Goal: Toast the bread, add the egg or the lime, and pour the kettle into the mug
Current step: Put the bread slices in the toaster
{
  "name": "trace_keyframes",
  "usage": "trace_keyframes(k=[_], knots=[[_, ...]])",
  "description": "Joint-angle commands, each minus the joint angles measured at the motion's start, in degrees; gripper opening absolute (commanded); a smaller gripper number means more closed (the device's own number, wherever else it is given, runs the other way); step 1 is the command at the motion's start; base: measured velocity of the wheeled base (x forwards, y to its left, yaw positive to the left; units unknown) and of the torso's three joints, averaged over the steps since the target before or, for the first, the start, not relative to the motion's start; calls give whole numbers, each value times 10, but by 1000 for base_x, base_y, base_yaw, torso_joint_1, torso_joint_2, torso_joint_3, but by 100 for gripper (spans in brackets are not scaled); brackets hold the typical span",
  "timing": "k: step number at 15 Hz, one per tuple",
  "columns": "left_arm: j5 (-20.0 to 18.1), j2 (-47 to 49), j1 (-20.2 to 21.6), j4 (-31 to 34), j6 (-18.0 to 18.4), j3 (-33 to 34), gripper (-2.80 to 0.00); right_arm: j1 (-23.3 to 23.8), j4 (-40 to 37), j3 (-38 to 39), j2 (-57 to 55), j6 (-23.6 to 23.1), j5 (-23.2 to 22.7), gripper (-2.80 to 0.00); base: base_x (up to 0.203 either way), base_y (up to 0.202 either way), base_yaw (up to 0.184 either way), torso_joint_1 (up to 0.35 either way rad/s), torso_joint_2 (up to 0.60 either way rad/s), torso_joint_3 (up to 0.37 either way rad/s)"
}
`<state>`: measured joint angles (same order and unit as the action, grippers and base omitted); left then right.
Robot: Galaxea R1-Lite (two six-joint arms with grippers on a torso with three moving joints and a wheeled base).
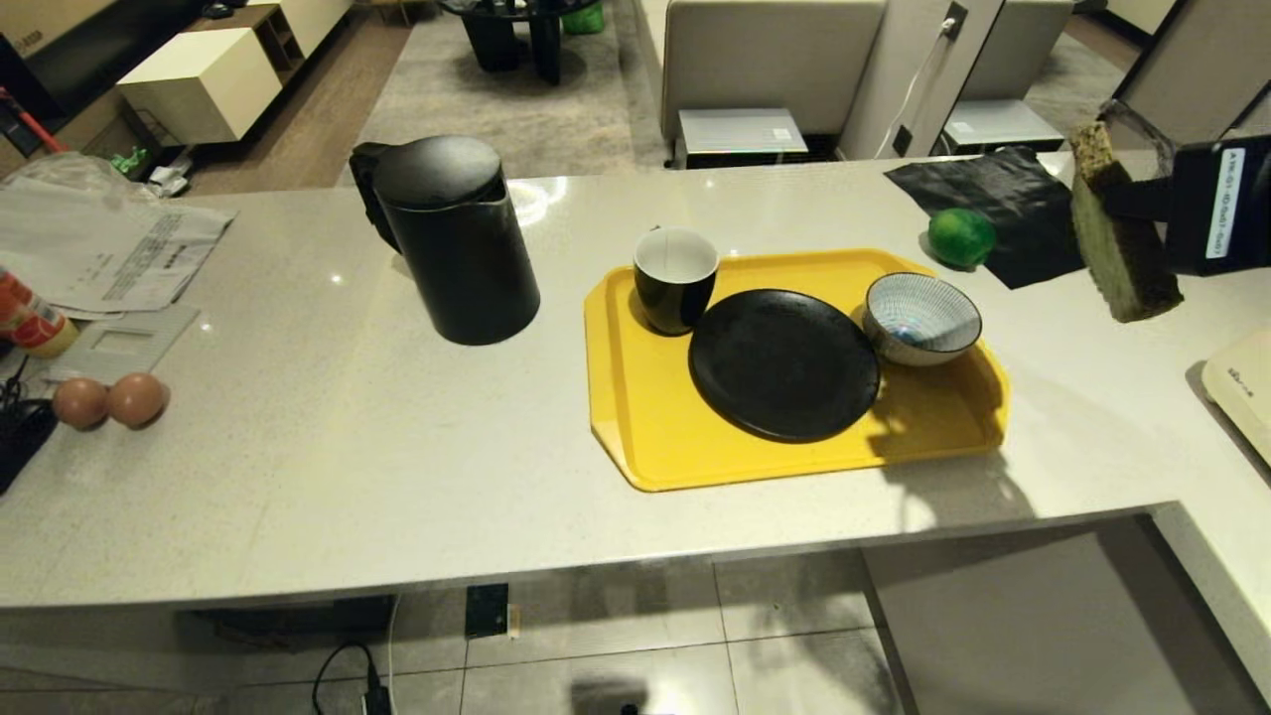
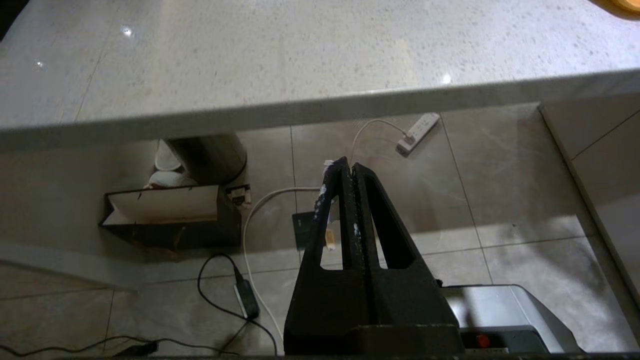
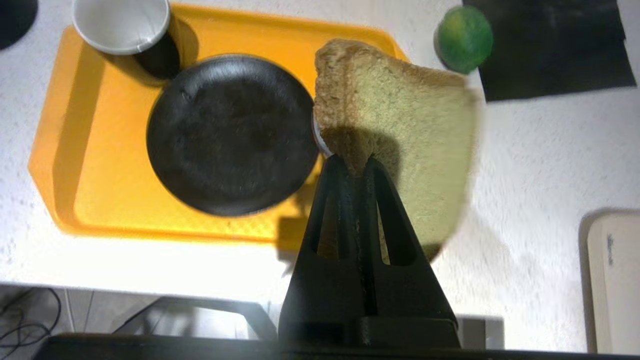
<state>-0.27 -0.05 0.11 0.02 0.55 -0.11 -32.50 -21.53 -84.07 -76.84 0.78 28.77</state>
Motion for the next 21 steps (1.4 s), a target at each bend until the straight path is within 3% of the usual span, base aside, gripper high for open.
trace_keyframes(k=[1, 8, 13, 21], knots=[[0, 0, 0, 0, 0, 0, -280, 0, 0, 2, 4, 0, 1, -280, -106, 0, -7, -2, -5, 5], [0, 0, 0, 0, 0, 0, -280, 9, 0, 5, 9, -7, -5, -280, 0, 0, 0, 5, 0, 0], [0, 0, 0, 0, 0, 0, -280, 45, 1, 7, 31, -62, -9, -280, 0, 0, 0, 0, 0, 0], [0, 0, 0, 0, 0, 0, -280, 47, 0, 54, 92, -90, -50, -280, 0, 0, 0, 0, 0, 0]])
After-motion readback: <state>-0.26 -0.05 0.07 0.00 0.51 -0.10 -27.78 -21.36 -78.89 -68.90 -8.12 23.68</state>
